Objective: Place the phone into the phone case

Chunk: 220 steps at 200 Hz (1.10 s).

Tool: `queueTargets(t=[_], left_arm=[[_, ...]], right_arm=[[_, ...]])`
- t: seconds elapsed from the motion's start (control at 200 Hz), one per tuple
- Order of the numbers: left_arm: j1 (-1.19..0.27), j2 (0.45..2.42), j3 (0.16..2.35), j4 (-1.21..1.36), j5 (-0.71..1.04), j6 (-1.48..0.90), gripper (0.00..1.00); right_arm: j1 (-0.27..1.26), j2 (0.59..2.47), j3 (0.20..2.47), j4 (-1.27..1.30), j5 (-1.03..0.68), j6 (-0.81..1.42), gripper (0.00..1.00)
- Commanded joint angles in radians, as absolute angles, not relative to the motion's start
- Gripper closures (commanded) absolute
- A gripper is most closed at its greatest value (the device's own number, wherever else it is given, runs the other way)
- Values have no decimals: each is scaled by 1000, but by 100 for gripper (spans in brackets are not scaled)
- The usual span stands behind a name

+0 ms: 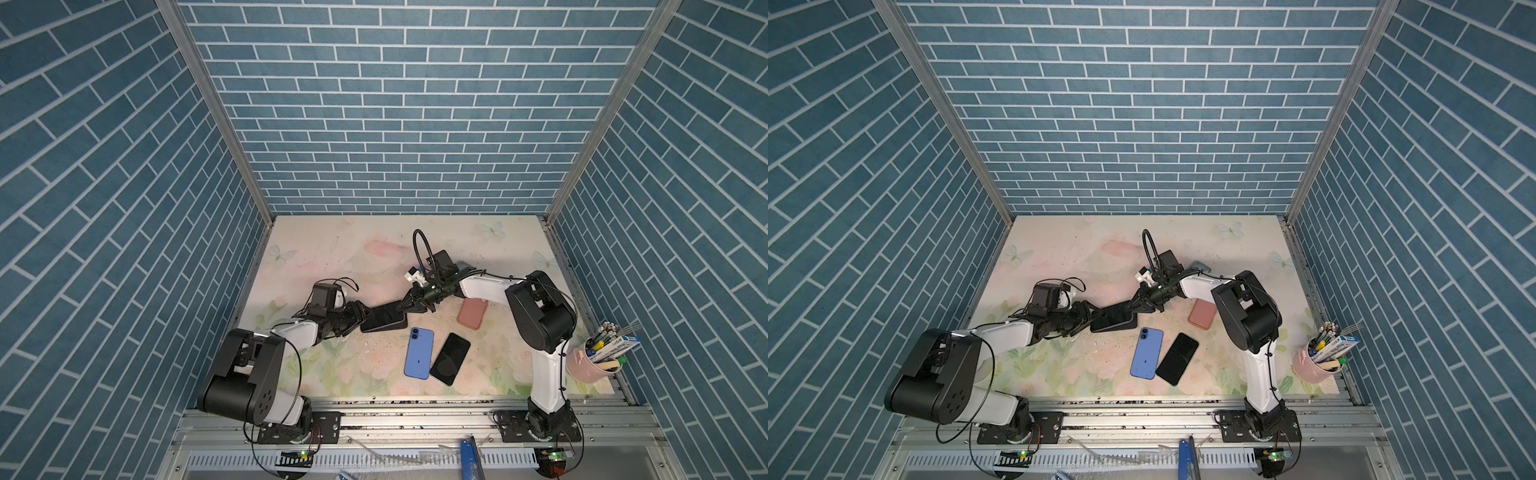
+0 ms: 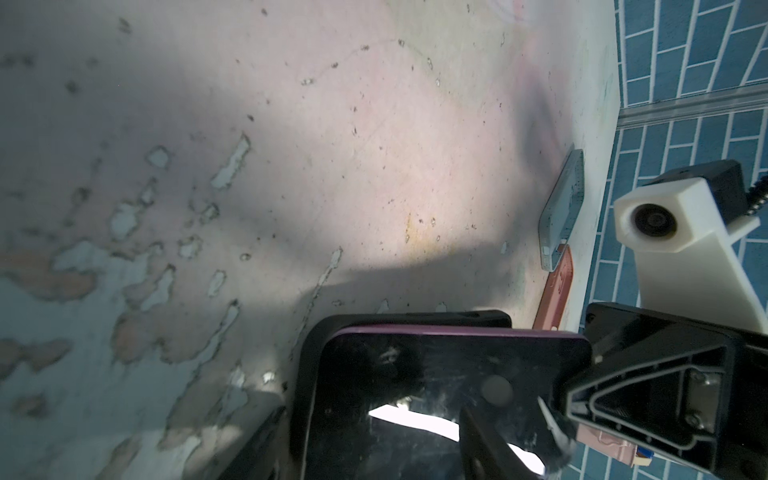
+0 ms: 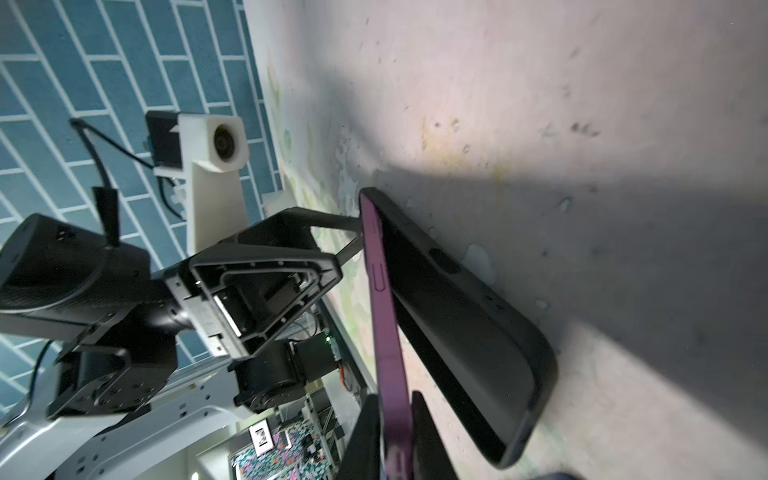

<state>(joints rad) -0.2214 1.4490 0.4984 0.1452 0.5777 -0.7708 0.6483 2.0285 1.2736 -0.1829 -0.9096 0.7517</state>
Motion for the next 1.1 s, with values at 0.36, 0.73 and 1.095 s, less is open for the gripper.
queueTargets(t=[0.36, 0.73, 1.095], left_arm=[[-236, 1435, 488, 50, 558, -756, 35], [-236, 1399, 502, -59, 461, -752, 48], [-241, 1429, 529, -111, 440, -744, 61]], right_arm=[[657, 2010, 1408, -559, -626, 556, 60], [685, 1959, 1386, -635, -533, 494, 73], [724, 2018, 1410, -619, -523, 506, 76]])
